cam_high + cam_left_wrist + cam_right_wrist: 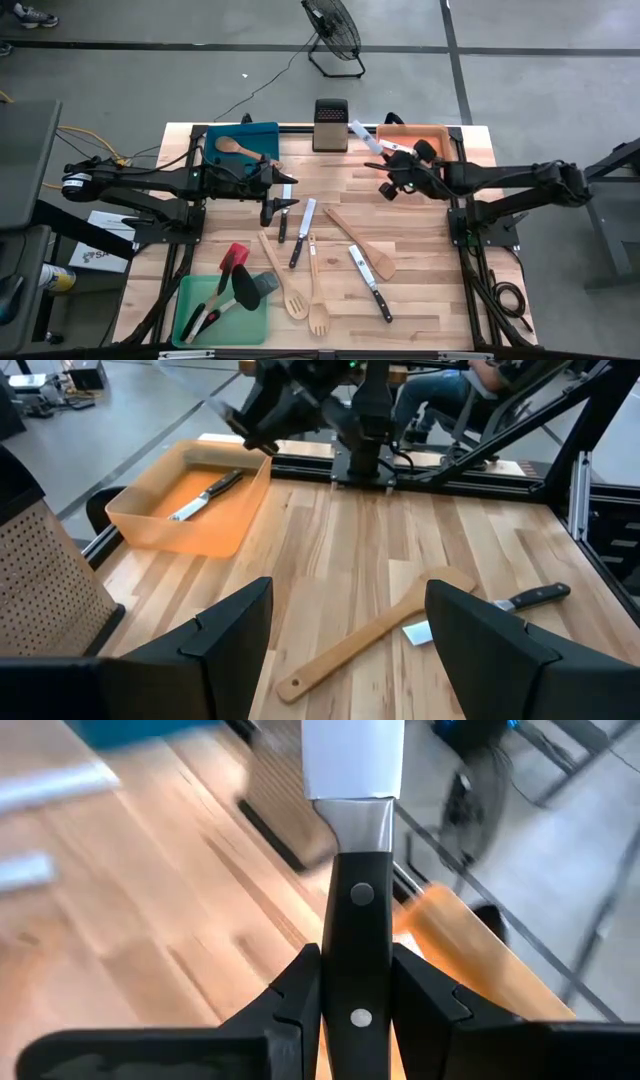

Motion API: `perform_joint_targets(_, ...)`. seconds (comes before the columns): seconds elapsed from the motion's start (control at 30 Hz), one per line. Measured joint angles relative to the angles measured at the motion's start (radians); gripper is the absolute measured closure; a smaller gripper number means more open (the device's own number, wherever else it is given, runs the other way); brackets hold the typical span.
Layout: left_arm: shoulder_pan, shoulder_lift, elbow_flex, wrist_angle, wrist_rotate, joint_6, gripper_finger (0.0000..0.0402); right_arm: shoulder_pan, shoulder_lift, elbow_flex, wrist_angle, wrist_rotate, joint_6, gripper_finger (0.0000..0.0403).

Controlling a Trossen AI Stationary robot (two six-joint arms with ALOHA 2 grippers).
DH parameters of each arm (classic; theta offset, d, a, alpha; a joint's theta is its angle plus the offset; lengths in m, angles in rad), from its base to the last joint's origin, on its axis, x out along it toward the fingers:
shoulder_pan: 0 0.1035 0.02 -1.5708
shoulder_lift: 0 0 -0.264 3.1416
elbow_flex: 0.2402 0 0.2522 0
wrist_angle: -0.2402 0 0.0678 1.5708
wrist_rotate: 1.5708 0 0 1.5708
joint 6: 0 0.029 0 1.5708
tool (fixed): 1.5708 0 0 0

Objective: Pick & Place Kitchen Items
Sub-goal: Put the black spatula into the orange bin

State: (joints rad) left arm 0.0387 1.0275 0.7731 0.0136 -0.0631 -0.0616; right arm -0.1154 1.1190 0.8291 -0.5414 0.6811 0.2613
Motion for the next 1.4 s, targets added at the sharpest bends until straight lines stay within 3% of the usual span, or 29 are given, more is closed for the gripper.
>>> perform_joint_targets(0.47,0.0,0.0,0.0,-0.013,0.0,-0.015,0.0145,-0.244,0.023,0.0,-0.214,-0.009,0.006,0.0322)
perform_joint_targets(0.73,0.0,0.0,0.0,-0.017,0.0,-0.019,0.0145,-0.359,0.146,0.0,-0.282,-0.003,0.013,0.0322)
perform_joint_targets(1.07,0.0,0.0,0.0,-0.025,0.0,-0.019,0.0145,-0.421,0.32,0.0,-0.321,0.001,-0.019,0.0322)
perform_joint_targets(1.4,0.0,0.001,0.0,-0.041,0.0,-0.019,0.0145,-0.458,0.38,0.0,-0.363,0.095,-0.107,0.0322)
